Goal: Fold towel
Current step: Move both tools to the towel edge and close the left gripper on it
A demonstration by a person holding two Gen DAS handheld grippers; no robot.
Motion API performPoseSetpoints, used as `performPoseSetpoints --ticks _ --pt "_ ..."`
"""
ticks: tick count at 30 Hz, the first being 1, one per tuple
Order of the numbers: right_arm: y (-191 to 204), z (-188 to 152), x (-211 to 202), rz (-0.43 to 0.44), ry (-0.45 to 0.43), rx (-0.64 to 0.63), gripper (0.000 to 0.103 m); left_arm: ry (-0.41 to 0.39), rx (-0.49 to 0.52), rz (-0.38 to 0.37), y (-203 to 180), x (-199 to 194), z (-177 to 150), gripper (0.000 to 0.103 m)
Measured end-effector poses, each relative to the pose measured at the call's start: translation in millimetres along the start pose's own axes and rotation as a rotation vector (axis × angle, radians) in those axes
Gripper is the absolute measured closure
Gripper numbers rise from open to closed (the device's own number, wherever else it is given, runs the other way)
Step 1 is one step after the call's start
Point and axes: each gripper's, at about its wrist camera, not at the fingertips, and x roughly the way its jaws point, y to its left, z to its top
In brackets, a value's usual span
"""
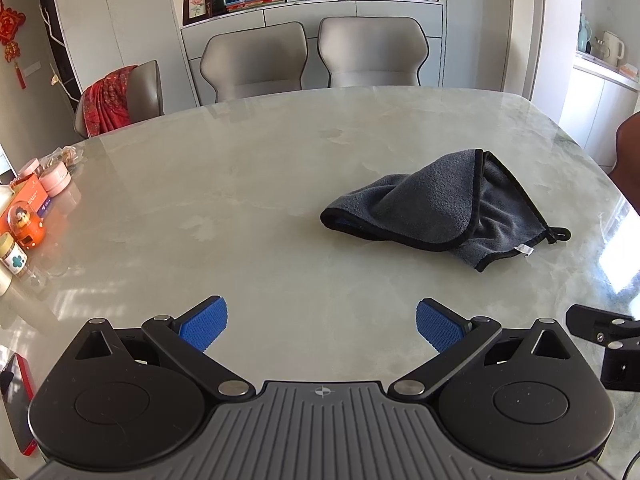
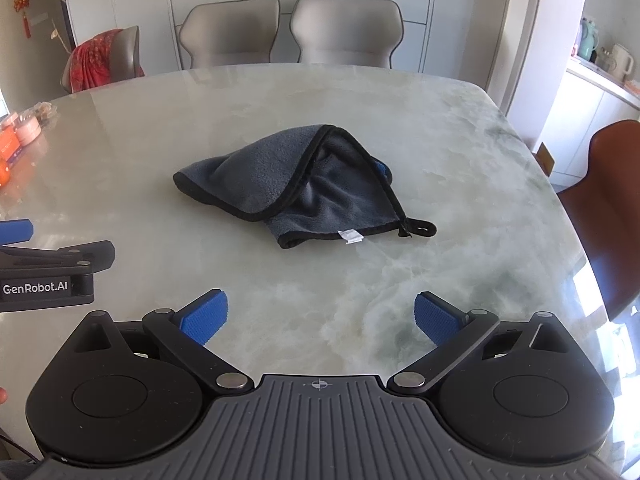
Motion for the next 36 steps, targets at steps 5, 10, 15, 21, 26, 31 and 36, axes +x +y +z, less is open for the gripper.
performPoseSetpoints --ticks 5,10,15,21,26,31,36 --pt "-10 9 4 0.019 -0.039 0.014 0.002 -0.021 -0.005 -0.020 1 4 11 0.000" --pt "-17 20 7 0.068 -0.104 -0.023 0.004 -0.044 0.023 -0.051 -4 14 21 0.000" --pt "-28 33 22 0.078 -0.129 -0.030 0.008 -0.067 0.043 -0.061 -9 30 32 0.000" --pt "-48 51 49 0.079 -0.134 -0.005 0.010 -0.089 0.030 -0.114 -9 52 48 0.000" --pt "-65 65 71 0.087 -0.132 0.017 0.024 -0.125 0.082 -0.210 -19 68 47 0.000" --pt "-74 66 86 0.099 -0.102 0.039 0.038 -0.181 0.249 -0.309 -42 78 37 0.000" --pt "-82 62 99 0.083 -0.048 0.062 0.036 -0.231 0.436 -0.343 -72 88 29 0.005"
